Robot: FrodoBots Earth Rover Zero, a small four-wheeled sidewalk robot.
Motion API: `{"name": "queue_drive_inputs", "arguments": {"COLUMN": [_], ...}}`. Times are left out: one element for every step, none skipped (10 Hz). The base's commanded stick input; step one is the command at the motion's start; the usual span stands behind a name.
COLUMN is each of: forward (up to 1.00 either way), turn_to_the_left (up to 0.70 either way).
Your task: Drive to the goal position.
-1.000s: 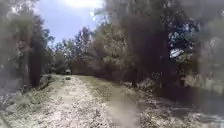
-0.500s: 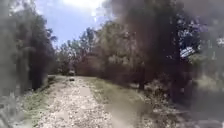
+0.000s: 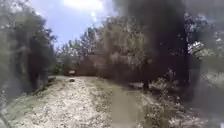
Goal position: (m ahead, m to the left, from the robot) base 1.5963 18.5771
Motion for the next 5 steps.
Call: {"name": "queue_drive_inputs", "arguments": {"forward": [0.68, 0.68, 0.68, 0.68, 0.68], "turn_to_the_left": [0.00, 0.00, 0.14, 0.34, 0.31]}}
